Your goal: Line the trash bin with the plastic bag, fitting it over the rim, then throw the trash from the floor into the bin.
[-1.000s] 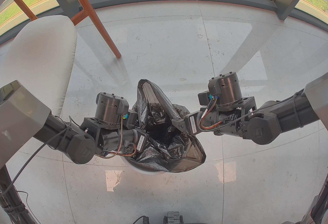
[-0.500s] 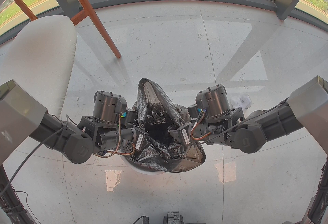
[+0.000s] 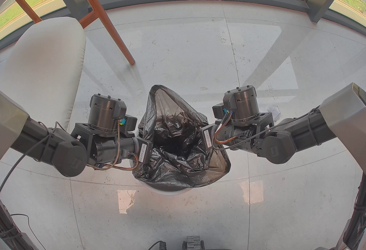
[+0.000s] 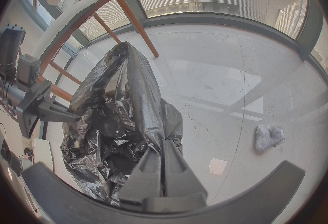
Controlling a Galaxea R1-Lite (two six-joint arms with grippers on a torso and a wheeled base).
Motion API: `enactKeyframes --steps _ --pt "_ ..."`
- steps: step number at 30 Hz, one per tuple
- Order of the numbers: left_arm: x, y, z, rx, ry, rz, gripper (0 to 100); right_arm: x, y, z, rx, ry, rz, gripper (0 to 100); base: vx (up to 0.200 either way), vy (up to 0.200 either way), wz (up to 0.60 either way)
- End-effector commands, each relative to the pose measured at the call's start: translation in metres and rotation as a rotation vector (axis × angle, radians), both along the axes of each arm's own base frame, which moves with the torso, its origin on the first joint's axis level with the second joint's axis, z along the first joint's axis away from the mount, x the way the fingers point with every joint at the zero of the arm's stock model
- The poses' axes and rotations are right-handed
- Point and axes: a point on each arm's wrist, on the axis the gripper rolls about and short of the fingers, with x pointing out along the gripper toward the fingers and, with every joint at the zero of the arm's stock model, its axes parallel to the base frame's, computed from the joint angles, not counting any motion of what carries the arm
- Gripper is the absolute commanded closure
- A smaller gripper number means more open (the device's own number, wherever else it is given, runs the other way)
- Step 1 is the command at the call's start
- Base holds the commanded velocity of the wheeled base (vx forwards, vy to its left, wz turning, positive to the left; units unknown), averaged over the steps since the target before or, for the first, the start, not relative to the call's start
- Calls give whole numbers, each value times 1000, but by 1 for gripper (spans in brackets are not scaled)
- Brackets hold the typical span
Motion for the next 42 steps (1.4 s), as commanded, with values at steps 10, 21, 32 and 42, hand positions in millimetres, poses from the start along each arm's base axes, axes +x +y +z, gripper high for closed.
enactKeyframes --steps 10,21,32,42 --pt "11 45 -2 7 15 132 100 16 -26 7 19 -14 -71 100 0 0 0" --pt "15 58 -3 7 10 176 100 18 -31 7 34 -5 -97 100 0 0 0" --pt "17 67 0 5 4 198 100 11 -20 4 28 5 -61 100 0 0 0" --pt "12 67 -7 17 27 193 100 13 -26 1 10 18 -71 100 0 0 0"
